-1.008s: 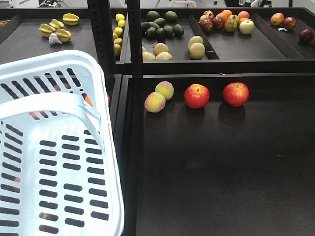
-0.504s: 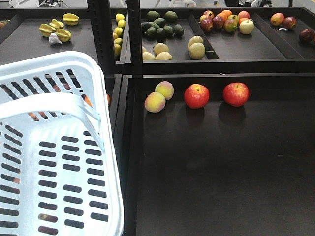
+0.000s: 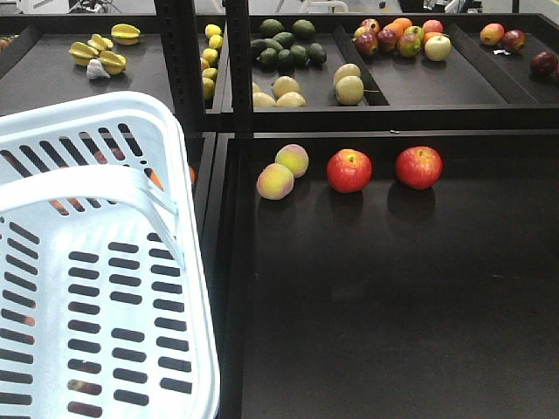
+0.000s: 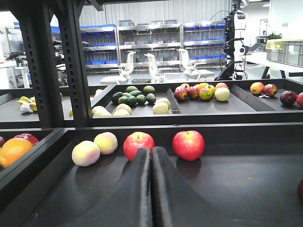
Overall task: Pick three apples into basket with both arms
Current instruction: 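Lift the light-blue basket by its handle with the left gripper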
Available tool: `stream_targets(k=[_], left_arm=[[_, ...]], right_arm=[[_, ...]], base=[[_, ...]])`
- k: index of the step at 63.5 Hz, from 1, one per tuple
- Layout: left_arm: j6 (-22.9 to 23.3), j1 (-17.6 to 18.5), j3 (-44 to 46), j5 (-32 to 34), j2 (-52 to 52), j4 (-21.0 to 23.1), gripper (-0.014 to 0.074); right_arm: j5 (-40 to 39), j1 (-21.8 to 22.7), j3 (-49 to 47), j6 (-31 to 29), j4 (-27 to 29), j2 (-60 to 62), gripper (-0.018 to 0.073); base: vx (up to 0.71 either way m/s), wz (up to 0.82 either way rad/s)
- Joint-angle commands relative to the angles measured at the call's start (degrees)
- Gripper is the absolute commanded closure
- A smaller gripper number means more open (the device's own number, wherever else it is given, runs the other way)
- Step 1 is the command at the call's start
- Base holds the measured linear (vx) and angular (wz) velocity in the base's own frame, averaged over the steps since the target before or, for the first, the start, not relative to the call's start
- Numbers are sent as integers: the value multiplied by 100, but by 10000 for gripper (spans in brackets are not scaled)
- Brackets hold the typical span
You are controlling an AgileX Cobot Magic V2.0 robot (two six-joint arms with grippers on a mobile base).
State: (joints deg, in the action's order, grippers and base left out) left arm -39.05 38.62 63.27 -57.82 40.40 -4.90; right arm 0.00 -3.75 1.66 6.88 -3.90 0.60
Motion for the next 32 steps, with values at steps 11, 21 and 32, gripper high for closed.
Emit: stream_targets(k=[11,21,32], left_arm=[[85,22,194,525,-7,-11,603],[85,22,194,525,-7,-11,603],[85,22,194,525,-7,-11,603]], right_arm=[[-396,28,83,-13,-41,60,568],[-396,28,83,-13,-41,60,568],[-396,28,83,-13,-41,60,568]], base=[[0,0],[0,0],[0,0]])
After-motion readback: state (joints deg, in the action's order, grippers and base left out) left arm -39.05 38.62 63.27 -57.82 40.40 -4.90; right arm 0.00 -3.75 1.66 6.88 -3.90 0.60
